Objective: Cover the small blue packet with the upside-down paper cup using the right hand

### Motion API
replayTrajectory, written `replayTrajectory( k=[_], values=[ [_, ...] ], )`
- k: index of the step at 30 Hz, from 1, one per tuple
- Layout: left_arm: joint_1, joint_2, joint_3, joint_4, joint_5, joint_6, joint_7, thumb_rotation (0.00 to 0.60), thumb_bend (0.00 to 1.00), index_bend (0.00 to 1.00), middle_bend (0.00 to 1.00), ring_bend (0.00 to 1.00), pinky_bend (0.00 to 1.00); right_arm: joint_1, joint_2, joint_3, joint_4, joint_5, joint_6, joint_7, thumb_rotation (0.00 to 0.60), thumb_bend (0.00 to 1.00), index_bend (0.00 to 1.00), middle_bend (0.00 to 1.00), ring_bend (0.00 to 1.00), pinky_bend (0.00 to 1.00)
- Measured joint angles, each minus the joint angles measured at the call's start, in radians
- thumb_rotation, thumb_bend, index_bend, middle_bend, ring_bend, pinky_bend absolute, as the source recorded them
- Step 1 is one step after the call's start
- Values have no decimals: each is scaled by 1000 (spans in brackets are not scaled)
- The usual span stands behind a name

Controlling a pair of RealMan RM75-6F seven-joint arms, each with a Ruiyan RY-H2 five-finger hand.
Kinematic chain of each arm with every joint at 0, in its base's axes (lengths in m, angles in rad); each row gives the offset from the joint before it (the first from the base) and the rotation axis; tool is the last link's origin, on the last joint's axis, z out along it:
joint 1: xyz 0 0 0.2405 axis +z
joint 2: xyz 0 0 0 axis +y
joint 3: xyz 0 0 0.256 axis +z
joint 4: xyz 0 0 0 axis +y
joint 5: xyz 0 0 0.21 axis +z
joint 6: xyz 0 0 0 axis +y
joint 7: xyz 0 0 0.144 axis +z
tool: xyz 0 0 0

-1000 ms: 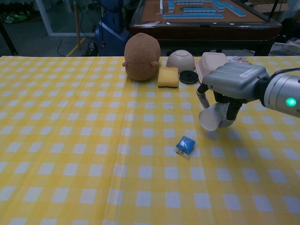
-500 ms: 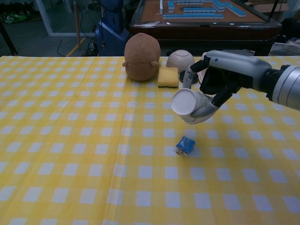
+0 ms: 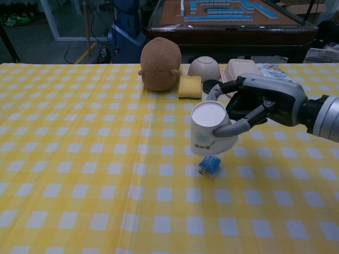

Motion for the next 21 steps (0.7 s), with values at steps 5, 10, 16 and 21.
replayTrajectory(
  k=[5, 10, 16, 21],
  values=[
    [1, 1, -1, 1, -2, 1, -4, 600, 220, 447, 439, 409, 595, 5, -42, -24, 84, -27, 2, 83, 600, 4, 580, 1000, 1000, 1000],
    [1, 1, -2, 3, 0, 3, -10, 600, 220, 429, 439, 409, 595, 16, -72, -40, 137, -39, -2, 123, 600, 0, 580, 1000, 1000, 1000],
    [3, 3, -2, 3, 1, 5, -13, 600, 220, 428, 439, 409, 595, 28, -102, -47, 186, -37, -15, 135, 600, 0, 580, 1000, 1000, 1000],
    [4, 4, -3, 4, 0, 7, -18, 600, 220, 428, 439, 409, 595, 41, -120, -52, 212, -34, -33, 134, 600, 0, 568, 1000, 1000, 1000]
  ],
)
